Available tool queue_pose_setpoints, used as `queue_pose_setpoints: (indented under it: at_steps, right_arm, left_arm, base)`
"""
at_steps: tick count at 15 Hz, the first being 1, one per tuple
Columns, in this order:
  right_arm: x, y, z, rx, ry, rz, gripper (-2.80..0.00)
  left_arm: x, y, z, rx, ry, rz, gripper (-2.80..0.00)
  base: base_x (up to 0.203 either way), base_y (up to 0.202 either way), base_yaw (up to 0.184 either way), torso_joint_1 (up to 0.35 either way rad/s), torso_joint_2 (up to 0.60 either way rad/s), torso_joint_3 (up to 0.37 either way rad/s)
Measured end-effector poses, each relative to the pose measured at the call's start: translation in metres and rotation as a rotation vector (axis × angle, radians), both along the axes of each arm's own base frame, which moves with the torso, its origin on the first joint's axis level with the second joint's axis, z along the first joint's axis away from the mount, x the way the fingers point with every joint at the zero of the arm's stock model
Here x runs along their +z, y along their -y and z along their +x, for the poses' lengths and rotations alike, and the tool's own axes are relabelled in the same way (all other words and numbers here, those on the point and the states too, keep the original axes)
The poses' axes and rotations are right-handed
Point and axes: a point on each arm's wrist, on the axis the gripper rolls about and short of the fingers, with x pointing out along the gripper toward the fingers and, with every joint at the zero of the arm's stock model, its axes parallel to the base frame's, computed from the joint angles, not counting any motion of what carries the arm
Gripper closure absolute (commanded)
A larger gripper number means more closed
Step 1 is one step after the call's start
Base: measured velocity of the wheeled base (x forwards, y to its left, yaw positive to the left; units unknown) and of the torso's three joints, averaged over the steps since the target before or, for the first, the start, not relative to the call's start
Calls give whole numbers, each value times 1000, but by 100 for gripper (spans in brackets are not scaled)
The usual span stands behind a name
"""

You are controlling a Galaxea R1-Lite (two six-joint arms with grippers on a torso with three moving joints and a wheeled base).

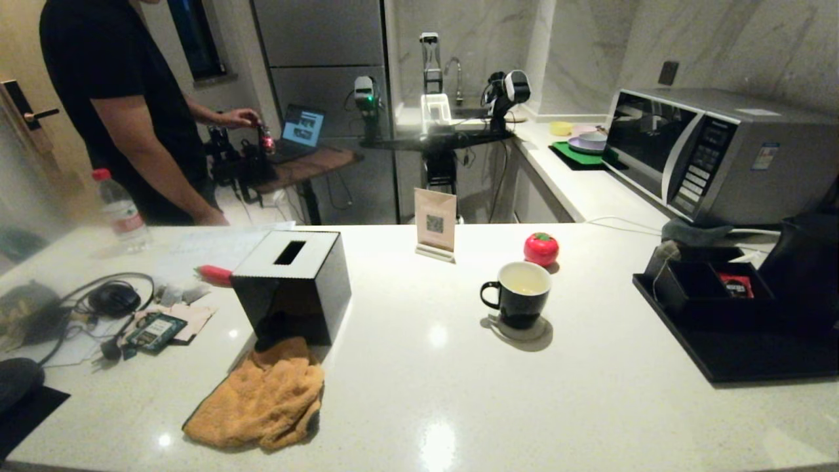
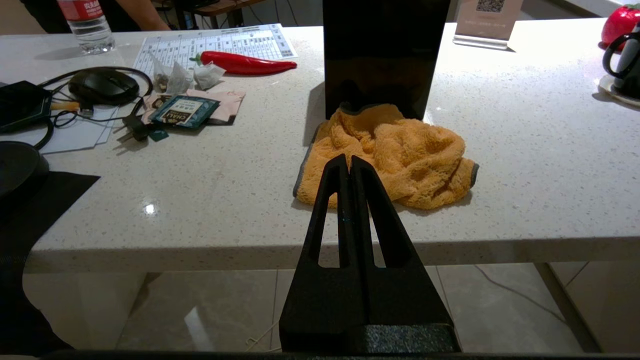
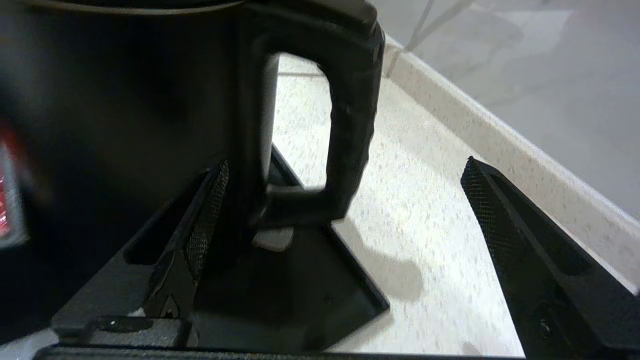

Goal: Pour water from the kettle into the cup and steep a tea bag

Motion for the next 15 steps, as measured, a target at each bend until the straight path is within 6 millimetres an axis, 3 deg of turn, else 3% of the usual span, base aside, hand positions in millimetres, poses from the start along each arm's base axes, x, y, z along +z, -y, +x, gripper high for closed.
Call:
queue_pose_setpoints:
  at_steps: [6, 7, 15]
  right_arm:
    - [5, -23, -22, -1, -35, 13, -280]
    - [6, -27, -26, 0, -44, 13, 0]
    - [10, -64, -61, 3, -80, 47, 0]
  left_arm:
    - [0, 0, 0, 0, 0, 0, 0]
    - [0, 0, 0, 0, 0, 0, 0]
    - [0, 0, 0, -1, 0, 0, 0]
  base:
    - [0, 0, 0, 0, 0, 0]
    - [0, 0, 0, 0, 0, 0]
    - [0, 0, 0, 0, 0, 0]
